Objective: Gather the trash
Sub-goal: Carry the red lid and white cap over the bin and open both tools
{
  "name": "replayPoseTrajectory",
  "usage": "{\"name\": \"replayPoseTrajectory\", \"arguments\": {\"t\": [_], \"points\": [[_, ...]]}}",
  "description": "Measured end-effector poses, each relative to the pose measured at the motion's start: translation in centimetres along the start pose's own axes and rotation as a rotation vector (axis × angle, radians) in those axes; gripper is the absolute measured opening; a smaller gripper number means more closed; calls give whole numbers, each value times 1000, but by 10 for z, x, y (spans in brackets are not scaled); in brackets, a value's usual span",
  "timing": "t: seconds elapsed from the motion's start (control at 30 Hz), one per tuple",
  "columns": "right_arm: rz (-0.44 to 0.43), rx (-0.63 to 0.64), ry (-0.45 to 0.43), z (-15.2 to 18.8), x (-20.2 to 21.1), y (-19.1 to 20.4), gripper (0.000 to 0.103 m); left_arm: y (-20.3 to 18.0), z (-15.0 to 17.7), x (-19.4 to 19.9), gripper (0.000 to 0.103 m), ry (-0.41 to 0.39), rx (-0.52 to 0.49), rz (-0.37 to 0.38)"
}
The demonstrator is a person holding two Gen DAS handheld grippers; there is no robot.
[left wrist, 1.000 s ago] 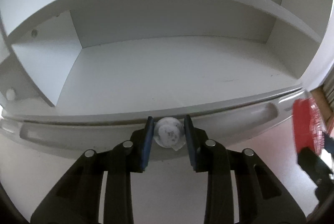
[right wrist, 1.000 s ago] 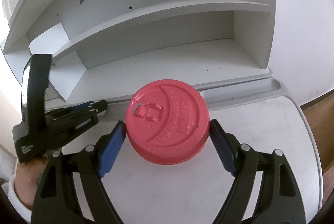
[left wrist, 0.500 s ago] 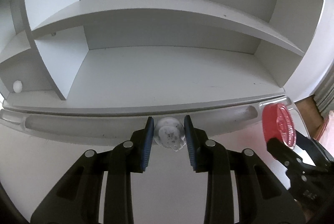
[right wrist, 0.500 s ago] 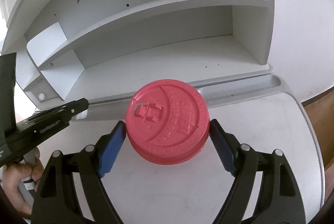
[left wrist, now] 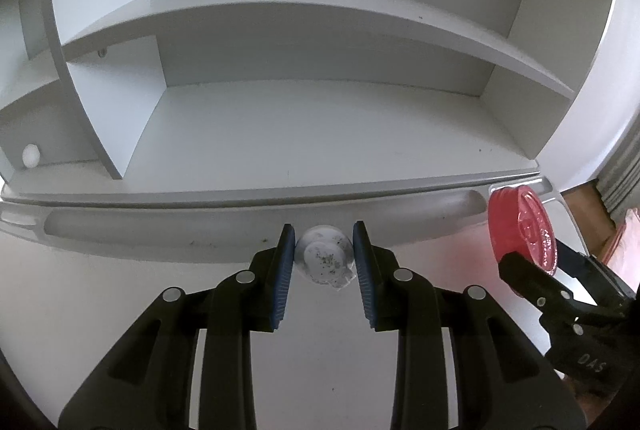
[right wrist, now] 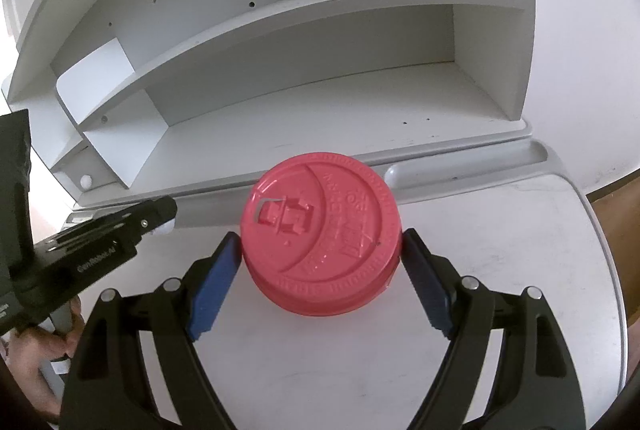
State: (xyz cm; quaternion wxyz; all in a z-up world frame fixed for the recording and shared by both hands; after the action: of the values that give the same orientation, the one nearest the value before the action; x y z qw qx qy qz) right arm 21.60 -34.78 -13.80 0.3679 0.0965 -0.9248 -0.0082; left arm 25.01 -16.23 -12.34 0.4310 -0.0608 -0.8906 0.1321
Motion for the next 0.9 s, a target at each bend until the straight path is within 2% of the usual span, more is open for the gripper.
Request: {"name": "replayPoseTrajectory", "arguments": {"t": [0.5, 0.63, 0.73, 0.83, 0.9], "points": [[-4, 6, 5, 2, -1, 1, 79, -2, 4, 1, 29, 1, 3, 9], [-23, -28, -45, -3, 10, -3, 79, -19, 13, 16, 29, -7, -30, 40], [-32, -92, -120, -7, 42, -17, 79, -48, 25, 39, 29, -21, -79, 92], [-11, -129, -195, 4, 98, -39, 79, -88, 40, 63, 29, -35, -132, 165], [42, -154, -244, 20, 149, -66, 79, -132, 60, 85, 29, -37, -186, 247]]}}
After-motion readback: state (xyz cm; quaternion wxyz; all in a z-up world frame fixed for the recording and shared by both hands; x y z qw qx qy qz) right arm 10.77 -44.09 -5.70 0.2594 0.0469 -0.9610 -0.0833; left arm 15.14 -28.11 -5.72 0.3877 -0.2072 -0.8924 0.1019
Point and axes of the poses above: each gripper's, at about its wrist camera, not at the fingertips, and x roughly against the way its jaws point, y to its left, z to its underside, the point moved 9 cm from there along -x, roughly the way its jaws point, and after that the axes turned 15 degrees about x, right-handed, at the moved point
